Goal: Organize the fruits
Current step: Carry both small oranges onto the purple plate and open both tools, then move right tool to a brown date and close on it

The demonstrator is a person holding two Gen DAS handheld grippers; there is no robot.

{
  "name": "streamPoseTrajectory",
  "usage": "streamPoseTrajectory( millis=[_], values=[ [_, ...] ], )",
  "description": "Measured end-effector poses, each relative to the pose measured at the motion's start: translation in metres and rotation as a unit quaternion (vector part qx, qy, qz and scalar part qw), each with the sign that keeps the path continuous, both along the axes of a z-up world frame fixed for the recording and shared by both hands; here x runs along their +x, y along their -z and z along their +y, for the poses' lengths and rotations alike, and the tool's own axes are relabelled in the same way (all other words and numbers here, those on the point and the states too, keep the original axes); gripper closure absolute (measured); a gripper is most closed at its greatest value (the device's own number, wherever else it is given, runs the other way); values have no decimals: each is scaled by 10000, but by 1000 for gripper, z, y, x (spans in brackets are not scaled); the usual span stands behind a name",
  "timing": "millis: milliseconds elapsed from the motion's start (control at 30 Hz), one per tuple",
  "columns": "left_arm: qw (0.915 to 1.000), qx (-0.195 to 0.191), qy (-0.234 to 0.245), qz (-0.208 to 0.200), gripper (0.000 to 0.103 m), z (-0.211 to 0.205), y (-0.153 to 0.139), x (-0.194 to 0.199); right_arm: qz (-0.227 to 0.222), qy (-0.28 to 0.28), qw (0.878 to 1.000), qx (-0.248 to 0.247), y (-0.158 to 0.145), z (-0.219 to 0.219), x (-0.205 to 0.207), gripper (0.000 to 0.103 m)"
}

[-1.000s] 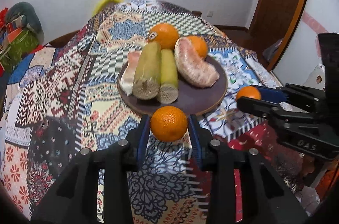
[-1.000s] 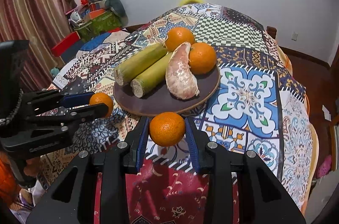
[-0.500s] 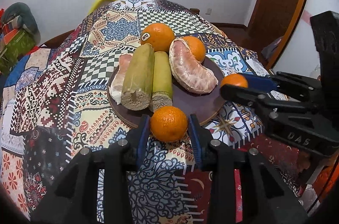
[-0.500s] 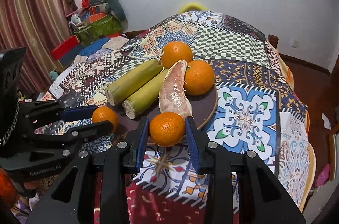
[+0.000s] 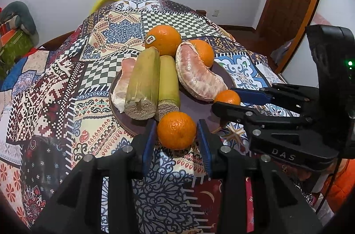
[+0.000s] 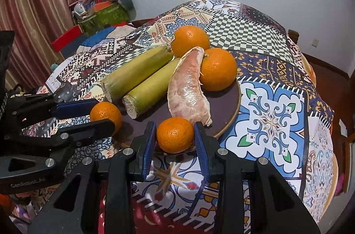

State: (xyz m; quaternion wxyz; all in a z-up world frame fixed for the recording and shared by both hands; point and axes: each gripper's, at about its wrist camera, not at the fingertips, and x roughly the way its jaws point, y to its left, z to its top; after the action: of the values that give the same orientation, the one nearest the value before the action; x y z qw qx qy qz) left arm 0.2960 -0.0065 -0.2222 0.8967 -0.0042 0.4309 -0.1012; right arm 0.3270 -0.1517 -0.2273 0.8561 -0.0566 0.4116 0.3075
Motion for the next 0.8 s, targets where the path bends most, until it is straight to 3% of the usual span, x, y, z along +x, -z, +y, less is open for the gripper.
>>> streamPoseTrajectory(
  millis=[367,800],
  values=[
    [10000,-33,-4,-37,66,0,-10,-9,-16,64,10000,-47,-6,-2,-3,67],
    [9992,64,-323,-228,66,24,-33,-42,-255,217,9994,89,-33,-16,-37,67]
  ],
)
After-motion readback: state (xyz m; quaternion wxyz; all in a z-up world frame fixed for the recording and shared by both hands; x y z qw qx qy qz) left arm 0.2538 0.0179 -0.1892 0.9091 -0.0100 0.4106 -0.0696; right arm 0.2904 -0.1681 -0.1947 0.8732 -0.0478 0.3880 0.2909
